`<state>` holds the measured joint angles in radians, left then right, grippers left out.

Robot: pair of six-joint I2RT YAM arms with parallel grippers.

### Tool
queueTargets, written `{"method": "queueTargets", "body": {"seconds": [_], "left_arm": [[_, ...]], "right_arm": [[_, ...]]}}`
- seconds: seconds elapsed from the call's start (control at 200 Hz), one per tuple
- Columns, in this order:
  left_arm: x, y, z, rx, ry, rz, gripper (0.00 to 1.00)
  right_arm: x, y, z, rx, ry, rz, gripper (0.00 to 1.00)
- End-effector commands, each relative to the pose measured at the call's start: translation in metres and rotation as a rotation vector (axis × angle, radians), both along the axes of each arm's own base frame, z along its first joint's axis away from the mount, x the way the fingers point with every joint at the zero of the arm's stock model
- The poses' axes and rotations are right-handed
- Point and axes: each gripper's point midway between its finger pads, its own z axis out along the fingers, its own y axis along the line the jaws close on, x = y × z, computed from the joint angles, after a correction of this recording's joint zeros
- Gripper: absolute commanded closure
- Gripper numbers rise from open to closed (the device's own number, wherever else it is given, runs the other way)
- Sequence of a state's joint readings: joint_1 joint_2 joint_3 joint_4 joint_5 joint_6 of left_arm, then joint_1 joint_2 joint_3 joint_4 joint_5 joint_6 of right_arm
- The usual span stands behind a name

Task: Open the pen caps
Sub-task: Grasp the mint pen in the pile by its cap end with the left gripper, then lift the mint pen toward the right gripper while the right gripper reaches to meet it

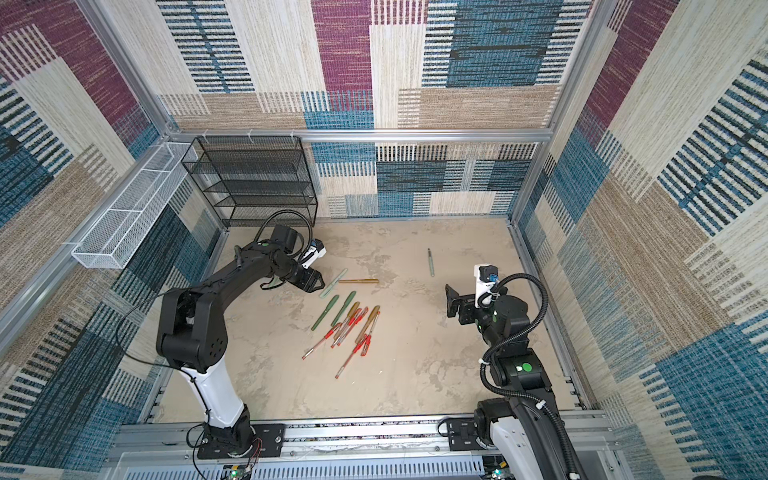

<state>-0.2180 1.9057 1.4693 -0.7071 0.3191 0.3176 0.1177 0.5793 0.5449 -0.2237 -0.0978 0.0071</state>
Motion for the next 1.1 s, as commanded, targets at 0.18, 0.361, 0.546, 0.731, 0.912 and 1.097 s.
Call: {"method": "queueTargets", "body": {"seconds": [0.18,0.361,0.546,0.731,0.912,1.097], "left_arm": [[0.003,-0.007,-0.034,0.063,0.126,-0.043,0.4],[-0.002,-0.018,-0.051,0.104,0.162,-0.099,0.49],[-0.002,-0.015,-0.067,0.173,0.169,-0.112,0.55],[0.002,-0.005,-0.081,0.241,0.17,-0.094,0.64],[0.001,0.004,-0.091,0.294,0.172,-0.093,0.73],[0.002,0.013,-0.089,0.339,0.143,-0.096,0.82]], "right_arm": [[0.0,-0.004,0.017,0.008,-0.098,-0.025,0.0],[0.001,-0.001,0.015,0.015,-0.093,-0.007,0.0],[0.002,-0.001,0.011,0.016,-0.082,-0.008,0.0],[0.003,-0.002,0.01,0.013,-0.077,-0.017,0.0],[0.002,-0.002,0.012,0.013,-0.079,-0.014,0.0],[0.002,0.001,0.012,0.017,-0.085,0.0,0.0]]}}
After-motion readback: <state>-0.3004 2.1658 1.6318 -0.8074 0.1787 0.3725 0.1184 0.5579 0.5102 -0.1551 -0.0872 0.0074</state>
